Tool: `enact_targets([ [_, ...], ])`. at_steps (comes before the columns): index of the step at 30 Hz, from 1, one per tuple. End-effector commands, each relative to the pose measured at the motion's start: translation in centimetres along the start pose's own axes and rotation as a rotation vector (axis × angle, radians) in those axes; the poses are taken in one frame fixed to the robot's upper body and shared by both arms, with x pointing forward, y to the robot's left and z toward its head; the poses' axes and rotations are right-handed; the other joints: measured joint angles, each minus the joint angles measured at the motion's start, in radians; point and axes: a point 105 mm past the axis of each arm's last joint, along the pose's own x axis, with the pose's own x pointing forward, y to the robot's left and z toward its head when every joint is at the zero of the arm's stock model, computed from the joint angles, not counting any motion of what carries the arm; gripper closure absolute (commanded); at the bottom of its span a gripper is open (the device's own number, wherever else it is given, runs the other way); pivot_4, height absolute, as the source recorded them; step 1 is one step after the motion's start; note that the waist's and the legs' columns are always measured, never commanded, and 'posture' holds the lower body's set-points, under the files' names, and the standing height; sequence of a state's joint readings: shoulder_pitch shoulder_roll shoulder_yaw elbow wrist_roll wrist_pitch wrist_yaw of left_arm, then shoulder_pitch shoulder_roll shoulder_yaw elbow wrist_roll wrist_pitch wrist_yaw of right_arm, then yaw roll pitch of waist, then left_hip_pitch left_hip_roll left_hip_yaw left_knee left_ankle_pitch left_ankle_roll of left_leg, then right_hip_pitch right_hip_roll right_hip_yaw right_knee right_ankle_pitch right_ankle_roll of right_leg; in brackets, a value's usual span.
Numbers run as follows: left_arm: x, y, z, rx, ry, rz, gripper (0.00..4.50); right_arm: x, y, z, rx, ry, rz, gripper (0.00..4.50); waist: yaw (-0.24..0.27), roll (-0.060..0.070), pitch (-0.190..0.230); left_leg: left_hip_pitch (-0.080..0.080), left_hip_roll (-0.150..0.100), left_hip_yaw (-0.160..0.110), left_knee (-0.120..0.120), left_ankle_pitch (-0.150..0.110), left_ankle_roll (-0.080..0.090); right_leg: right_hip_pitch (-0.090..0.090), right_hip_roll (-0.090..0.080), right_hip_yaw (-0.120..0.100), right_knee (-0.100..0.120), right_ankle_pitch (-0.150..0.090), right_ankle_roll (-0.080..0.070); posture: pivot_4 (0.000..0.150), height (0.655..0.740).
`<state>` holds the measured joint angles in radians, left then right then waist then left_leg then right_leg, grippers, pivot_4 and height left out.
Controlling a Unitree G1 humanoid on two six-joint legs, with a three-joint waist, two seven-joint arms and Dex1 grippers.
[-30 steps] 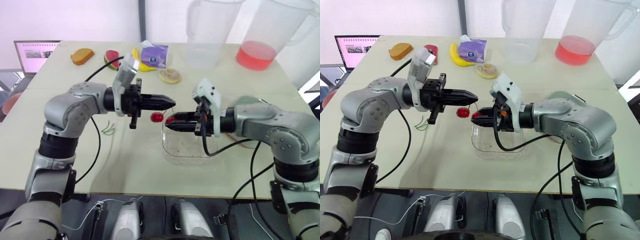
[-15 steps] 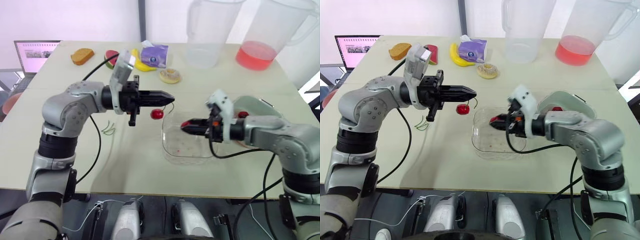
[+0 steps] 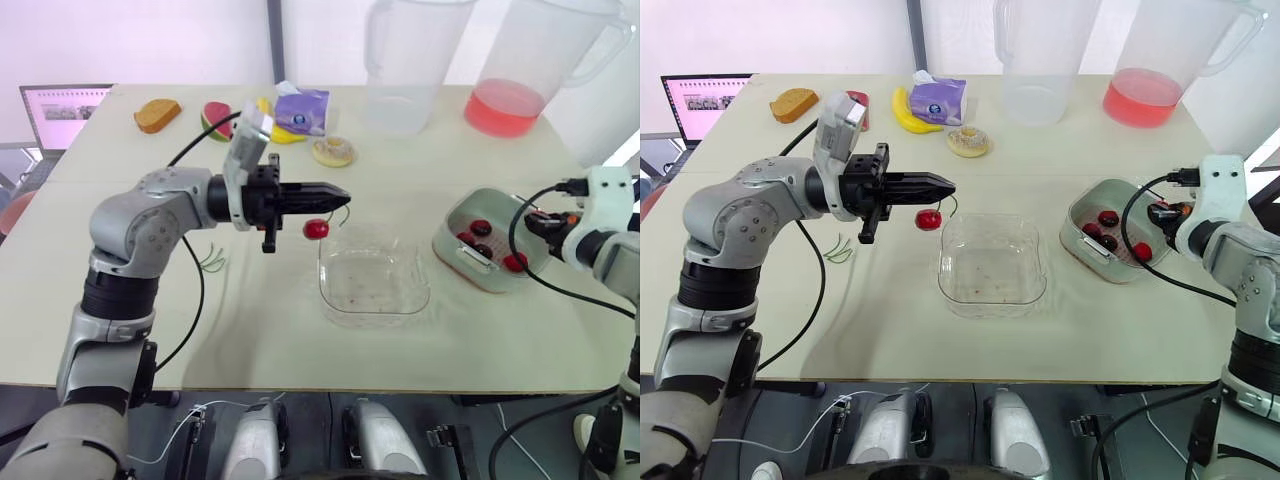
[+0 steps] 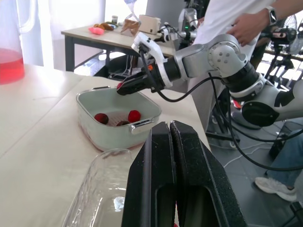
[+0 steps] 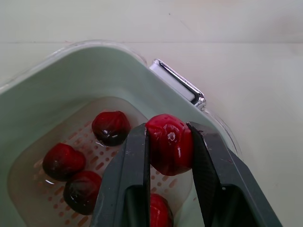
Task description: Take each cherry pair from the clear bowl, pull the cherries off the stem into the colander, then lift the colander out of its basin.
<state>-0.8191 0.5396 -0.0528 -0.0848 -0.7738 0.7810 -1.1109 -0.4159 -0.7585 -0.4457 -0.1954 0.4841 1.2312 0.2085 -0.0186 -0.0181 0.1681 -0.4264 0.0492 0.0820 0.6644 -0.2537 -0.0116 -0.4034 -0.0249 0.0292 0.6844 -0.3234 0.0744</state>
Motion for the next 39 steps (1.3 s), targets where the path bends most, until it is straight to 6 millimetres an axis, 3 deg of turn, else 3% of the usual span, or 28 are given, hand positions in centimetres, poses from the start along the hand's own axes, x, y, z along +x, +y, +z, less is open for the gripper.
enact_targets([
  [1,0.0,-0.4,0.9,0.045,-0.01,-0.01,4.5,0.1,0.2,-0.1,-0.002,0.0,0.002,3.74,0.002,0.0,0.0,0.0,0.0,0.0,0.0,0.0,0.0,0.0,0.0,0.0,0.0,0.0,0.0,0.15,0.74],
  [8,0.2,-0.3,0.8,0.047,-0.004,-0.01,4.5,0.5,0.1,-0.8,0.038,0.019,0.005,3.74,0.005,0.0,0.0,0.0,-0.001,0.0,0.0,0.0,0.001,0.0,0.0,0.0,0.0,0.0,0.0,0.15,0.74],
  [10,0.2,-0.3,0.8,0.047,-0.003,-0.01,4.5,0.5,0.1,-0.7,0.047,0.01,0.01,2.69,0.005,0.0,0.0,0.0,-0.001,0.0,0.0,0.0,0.001,0.0,0.0,0.0,0.0,0.0,0.0,0.15,0.74],
  [12,0.2,-0.3,0.7,0.047,-0.003,-0.01,4.5,0.3,0.2,-0.2,0.054,-0.007,0.016,1.95,0.004,0.0,0.0,0.0,-0.001,0.0,0.0,0.0,0.001,0.0,0.0,0.0,0.0,0.0,0.0,0.15,0.74],
  [16,0.1,-0.2,0.8,0.048,-0.002,-0.008,4.5,-0.5,0.7,1.6,0.08,-0.076,0.045,0.04,0.003,0.0,0.0,0.0,-0.001,0.0,0.0,0.0,0.001,0.0,0.0,0.0,0.0,0.0,0.0,0.15,0.74],
  [18,0.1,-0.2,0.8,0.049,-0.002,-0.008,4.5,-1.3,1.8,3.4,0.077,-0.14,0.108,0.04,0.004,0.0,0.0,0.0,-0.001,0.0,0.0,0.0,0.001,0.0,0.0,0.0,0.0,0.0,0.0,0.15,0.74],
  [21,0.1,-0.2,1.0,0.053,-0.004,-0.007,4.5,-4.2,6.9,6.2,-0.034,-0.26,0.404,0.04,0.001,0.001,0.001,0.0,0.0,0.0,0.0,0.0,0.001,0.0,0.0,0.0,0.0,0.0,0.0,0.15,0.74],
  [22,0.1,-0.2,1.0,0.053,-0.006,-0.008,4.5,-5.3,8.9,6.2,-0.082,-0.271,0.524,0.04,0.002,0.001,0.001,0.0,0.0,0.0,0.0,0.0,0.001,0.0,0.0,0.0,0.0,0.0,0.0,0.15,0.74],
  [24,0.1,-0.2,1.0,0.054,-0.007,-0.009,4.5,-6.6,11.0,5.7,-0.135,-0.269,0.655,0.04,0.003,0.001,0.001,0.0,0.0,-0.001,0.0,0.0,0.001,0.0,0.0,-0.001,0.0,0.0,0.0,0.15,0.74],
  [28,0.2,-0.3,1.2,0.056,-0.012,-0.013,4.5,-10.3,16.9,3.1,-0.21,-0.206,1.069,0.04,0.005,0.0,0.001,-0.001,-0.001,-0.001,0.0,-0.001,0.002,0.001,-0.001,-0.002,-0.001,0.0,0.0,0.15,0.74],
  [31,0.2,-0.3,1.4,0.057,-0.016,-0.019,4.5,-10.8,18.9,1.9,-0.271,-0.169,1.152,0.04,0.004,0.0,0.001,-0.001,-0.001,-0.001,0.001,-0.001,0.002,0.001,-0.001,-0.002,-0.001,0.0,0.0,0.15,0.74],
  [39,0.4,-0.5,1.6,0.06,-0.021,-0.03,4.5,-7.3,23.0,3.4,-0.287,-0.228,1.125,0.04,0.001,0.0,0.001,-0.001,0.0,-0.001,0.001,-0.001,0.002,0.0,-0.001,-0.002,0.0,0.0,0.0,0.15,0.74],
])
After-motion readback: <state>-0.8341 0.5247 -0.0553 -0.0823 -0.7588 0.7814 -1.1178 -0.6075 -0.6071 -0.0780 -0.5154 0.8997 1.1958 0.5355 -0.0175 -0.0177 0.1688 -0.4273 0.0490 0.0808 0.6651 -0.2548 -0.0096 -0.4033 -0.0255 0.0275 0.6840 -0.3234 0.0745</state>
